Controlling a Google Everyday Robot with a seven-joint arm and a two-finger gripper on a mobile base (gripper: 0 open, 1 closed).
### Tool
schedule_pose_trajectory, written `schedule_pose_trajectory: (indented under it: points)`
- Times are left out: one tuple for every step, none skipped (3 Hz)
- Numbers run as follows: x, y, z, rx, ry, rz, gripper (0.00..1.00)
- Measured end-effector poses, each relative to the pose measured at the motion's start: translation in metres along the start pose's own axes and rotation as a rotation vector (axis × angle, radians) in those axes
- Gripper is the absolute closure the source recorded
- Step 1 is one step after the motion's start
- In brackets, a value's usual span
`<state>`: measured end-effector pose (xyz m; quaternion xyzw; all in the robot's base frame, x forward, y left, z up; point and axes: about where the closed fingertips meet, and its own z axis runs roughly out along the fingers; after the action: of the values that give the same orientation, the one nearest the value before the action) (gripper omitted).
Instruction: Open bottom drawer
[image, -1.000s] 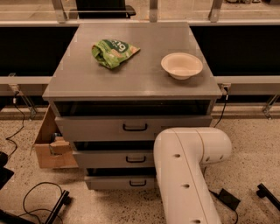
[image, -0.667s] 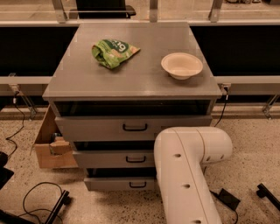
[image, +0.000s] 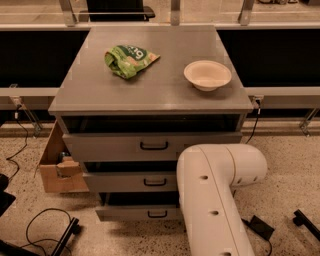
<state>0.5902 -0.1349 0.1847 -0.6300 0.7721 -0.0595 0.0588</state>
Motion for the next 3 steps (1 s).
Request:
schedule_pose_trajectory:
  points:
    - [0.0000, -0.0001, -0.0007, 0.000, 0.000, 0.000, 0.17]
    - [0.0000, -0.0004, -0.0024, 0.000, 0.000, 0.000, 0.00]
    - [-0.0009, 0.0010, -0.0016, -0.005, 0.004, 0.005, 0.00]
